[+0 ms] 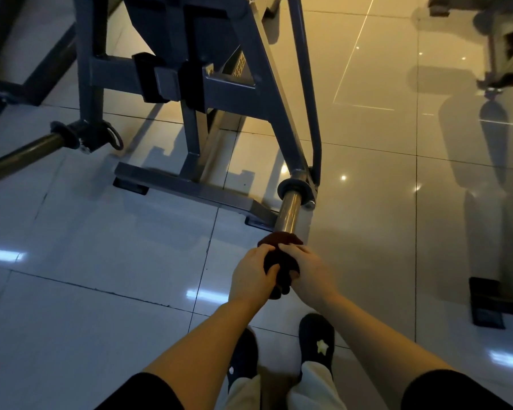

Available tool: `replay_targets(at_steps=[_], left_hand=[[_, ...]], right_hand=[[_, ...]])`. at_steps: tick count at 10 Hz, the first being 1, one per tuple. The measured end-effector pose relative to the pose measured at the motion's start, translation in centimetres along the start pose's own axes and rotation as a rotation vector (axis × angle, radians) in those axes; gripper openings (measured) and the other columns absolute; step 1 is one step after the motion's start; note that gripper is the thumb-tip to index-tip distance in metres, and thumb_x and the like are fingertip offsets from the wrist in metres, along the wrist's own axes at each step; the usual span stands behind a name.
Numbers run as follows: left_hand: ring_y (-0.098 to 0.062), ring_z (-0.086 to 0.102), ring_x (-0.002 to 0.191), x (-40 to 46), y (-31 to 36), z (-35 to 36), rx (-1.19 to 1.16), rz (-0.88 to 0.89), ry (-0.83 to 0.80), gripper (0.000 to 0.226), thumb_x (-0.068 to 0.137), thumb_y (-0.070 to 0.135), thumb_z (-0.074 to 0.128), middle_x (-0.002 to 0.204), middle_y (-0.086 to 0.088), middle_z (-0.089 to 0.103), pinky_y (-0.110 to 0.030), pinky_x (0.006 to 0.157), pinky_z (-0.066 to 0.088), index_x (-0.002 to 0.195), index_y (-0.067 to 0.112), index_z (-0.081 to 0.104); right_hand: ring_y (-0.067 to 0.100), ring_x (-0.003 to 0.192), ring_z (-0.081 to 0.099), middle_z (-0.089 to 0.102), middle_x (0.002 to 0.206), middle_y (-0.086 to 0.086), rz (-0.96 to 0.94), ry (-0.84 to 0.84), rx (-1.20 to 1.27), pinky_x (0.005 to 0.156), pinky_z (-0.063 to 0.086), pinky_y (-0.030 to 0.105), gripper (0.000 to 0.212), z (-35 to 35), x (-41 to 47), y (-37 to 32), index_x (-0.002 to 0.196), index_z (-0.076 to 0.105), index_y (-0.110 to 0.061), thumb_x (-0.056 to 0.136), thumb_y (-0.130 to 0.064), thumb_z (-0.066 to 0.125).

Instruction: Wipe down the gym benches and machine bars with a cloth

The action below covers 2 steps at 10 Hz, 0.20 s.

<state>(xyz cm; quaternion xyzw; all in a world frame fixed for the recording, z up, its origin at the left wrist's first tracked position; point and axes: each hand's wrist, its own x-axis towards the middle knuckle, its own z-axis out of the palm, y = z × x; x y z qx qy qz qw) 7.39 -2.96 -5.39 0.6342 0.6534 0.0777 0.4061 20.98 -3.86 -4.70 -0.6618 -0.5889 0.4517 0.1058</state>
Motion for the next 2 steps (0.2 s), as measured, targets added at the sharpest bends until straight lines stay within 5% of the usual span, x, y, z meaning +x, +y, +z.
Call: replay_targets(at_steps=[2], left_hand=[[-0.019,0.051,0.12,0.7,1.0,-1.4,-0.016,-0.016,-0.104,0.042,0.096,0.019,0.055,0.137,-0.004,0.048,-0.027,0.101,0.041,0.136,0.017,0.044]], right_hand=[[0.025,0.124,0.048,0.047,0.137,0.007,0.039,-0.055,-0.045,0.097,0.038,0.025,0.052,-2.3,1.6,-1.0,0.14,0.049,-0.019,0.091,-0.002,0.052]])
